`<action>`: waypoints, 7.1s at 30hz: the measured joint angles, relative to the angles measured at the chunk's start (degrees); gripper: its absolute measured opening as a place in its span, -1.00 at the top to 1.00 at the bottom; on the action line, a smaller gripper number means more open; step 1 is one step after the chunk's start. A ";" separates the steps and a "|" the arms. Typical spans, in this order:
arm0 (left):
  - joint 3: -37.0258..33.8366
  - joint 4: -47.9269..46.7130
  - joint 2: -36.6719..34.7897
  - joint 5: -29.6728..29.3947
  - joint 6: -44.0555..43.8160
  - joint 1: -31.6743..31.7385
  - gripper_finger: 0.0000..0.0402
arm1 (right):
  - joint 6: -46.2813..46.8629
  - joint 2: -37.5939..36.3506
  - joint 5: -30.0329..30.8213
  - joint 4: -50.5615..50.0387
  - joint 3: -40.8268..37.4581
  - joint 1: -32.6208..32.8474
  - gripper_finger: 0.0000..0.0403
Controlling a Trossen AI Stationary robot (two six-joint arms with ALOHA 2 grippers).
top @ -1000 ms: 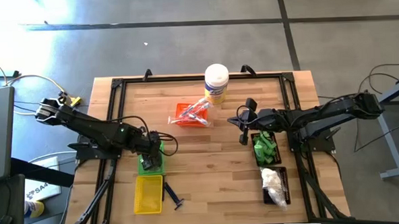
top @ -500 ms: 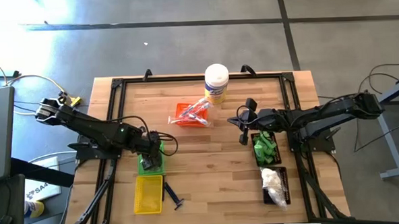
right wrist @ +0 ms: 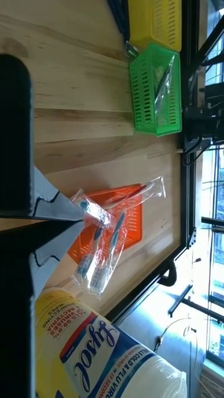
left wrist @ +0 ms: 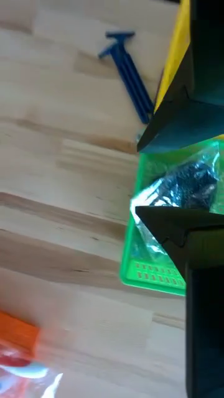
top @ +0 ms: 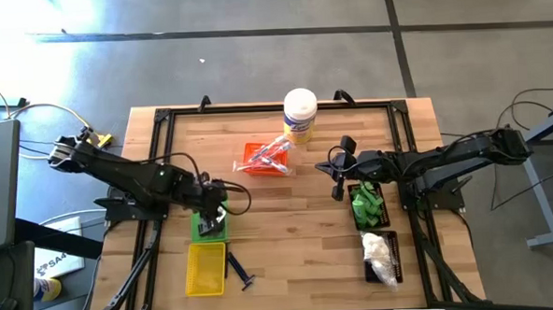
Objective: Pick & Place Travel size toiletries
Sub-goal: Put the blue razor into the yellow bin
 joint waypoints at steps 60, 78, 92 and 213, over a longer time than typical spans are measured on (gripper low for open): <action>4.68 30.09 31.47 -1.17 -17.03 -20.65 0.28 | -1.55 -0.02 -8.59 -1.54 0.02 0.00 0.98; 4.68 33.53 33.16 0.45 -13.92 -22.14 0.28 | -0.87 -0.02 -8.95 -1.27 0.02 0.00 0.99; 4.68 33.28 33.16 4.19 -14.43 -22.11 0.64 | -1.06 -0.02 -13.48 -1.31 0.02 0.01 0.99; 37.99 -10.36 56.61 12.28 -48.40 -16.85 1.00 | -3.04 -0.01 -13.11 -3.08 0.00 0.00 0.99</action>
